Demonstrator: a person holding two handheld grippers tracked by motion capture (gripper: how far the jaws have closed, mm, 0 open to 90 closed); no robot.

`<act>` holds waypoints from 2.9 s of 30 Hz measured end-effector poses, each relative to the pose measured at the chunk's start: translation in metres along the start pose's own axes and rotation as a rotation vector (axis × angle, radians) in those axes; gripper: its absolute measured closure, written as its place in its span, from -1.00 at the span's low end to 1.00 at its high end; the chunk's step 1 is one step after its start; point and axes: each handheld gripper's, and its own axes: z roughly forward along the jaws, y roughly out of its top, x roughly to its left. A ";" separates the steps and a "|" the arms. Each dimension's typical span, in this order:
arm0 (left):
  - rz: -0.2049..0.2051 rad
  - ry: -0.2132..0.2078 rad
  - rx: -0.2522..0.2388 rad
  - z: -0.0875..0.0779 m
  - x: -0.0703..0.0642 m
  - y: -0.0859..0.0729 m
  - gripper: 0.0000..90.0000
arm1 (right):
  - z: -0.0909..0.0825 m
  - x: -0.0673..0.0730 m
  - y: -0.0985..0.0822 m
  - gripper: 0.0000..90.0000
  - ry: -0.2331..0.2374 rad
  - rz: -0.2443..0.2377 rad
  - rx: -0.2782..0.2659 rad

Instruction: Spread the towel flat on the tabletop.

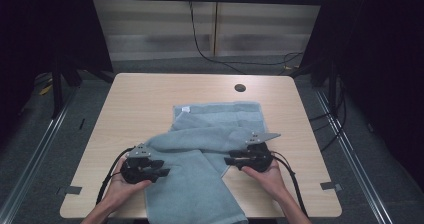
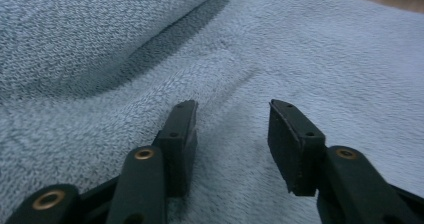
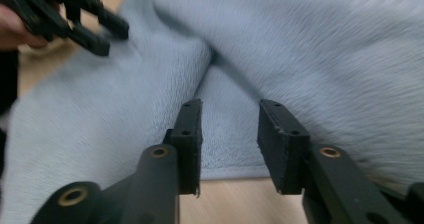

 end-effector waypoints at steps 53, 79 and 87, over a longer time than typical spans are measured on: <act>0.024 -0.037 0.007 0.020 0.014 0.027 0.52 | -0.029 -0.021 -0.025 0.41 -0.093 0.006 0.046; 0.034 -0.029 0.001 0.020 0.004 0.030 0.42 | -0.058 0.009 -0.033 0.29 -0.014 0.031 -0.001; 0.087 0.087 0.037 0.019 0.009 0.017 0.52 | -0.047 0.021 -0.037 0.26 0.040 -0.011 0.047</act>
